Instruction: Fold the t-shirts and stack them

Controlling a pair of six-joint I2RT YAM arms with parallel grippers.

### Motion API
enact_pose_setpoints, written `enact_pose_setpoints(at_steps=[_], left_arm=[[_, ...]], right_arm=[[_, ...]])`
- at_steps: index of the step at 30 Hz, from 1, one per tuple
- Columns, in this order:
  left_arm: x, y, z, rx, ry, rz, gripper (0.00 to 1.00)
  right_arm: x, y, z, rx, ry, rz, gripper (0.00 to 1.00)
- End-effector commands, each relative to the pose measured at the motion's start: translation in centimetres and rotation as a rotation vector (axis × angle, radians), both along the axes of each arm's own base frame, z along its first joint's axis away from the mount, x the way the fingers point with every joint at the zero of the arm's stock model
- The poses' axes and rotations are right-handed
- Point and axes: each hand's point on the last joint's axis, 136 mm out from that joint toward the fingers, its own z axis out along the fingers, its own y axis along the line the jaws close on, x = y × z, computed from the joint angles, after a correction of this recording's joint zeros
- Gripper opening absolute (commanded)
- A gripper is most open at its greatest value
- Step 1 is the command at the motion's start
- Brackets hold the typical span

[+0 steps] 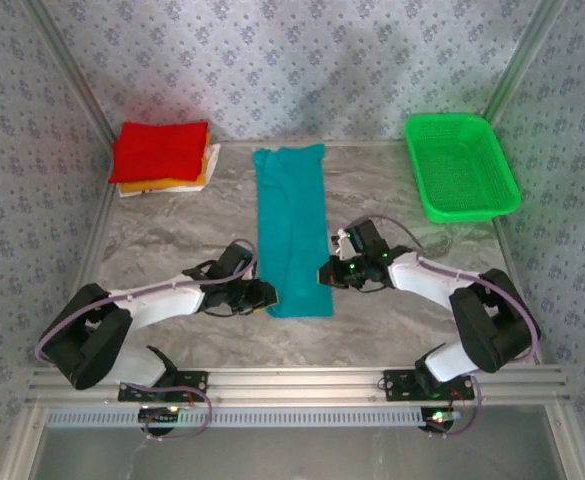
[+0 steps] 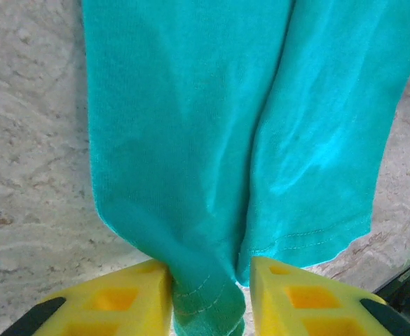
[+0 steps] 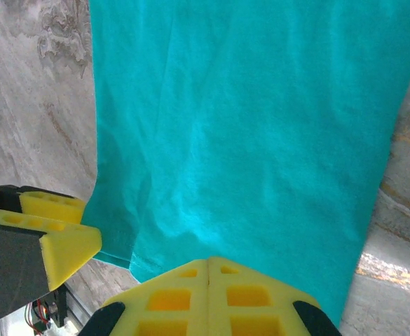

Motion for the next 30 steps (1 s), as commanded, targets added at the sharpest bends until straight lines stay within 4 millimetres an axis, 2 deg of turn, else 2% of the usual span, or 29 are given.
enact_pose_setpoints(at_steps=[1, 5, 8, 10, 15, 20, 26, 30], left_arm=[[0.1, 0.0, -0.1, 0.019, -0.01, -0.011, 0.32], [-0.1, 0.5, -0.6, 0.048, -0.006, -0.016, 0.25], [-0.3, 0.7, -1.0, 0.056, 0.002, -0.016, 0.12], [-0.4, 0.8, -1.0, 0.06, 0.0, -0.018, 0.0], [-0.5, 1.2, -1.0, 0.068, -0.011, -0.015, 0.0], [-0.6, 1.4, -1.1, 0.063, -0.02, -0.004, 0.0], [-0.8, 1.3, -1.1, 0.05, -0.014, -0.008, 0.0], [-0.9, 1.5, -1.2, 0.055, -0.019, -0.003, 0.0]], right_arm=[[-1.0, -1.1, -0.1, -0.02, 0.021, -0.05, 0.03], [-2.3, -2.7, -0.6, -0.023, 0.059, -0.112, 0.06], [-3.3, -3.2, -1.1, -0.024, 0.104, -0.129, 0.07], [-4.0, -3.2, -1.6, -0.024, 0.144, -0.127, 0.13], [-4.9, -3.0, -2.5, -0.004, 0.195, -0.144, 0.26], [-5.2, -2.4, -2.8, -0.014, 0.206, -0.14, 0.33], [-5.3, -1.9, -3.4, -0.033, 0.218, -0.143, 0.35], [-5.3, -2.4, -3.6, -0.062, 0.209, -0.165, 0.38]])
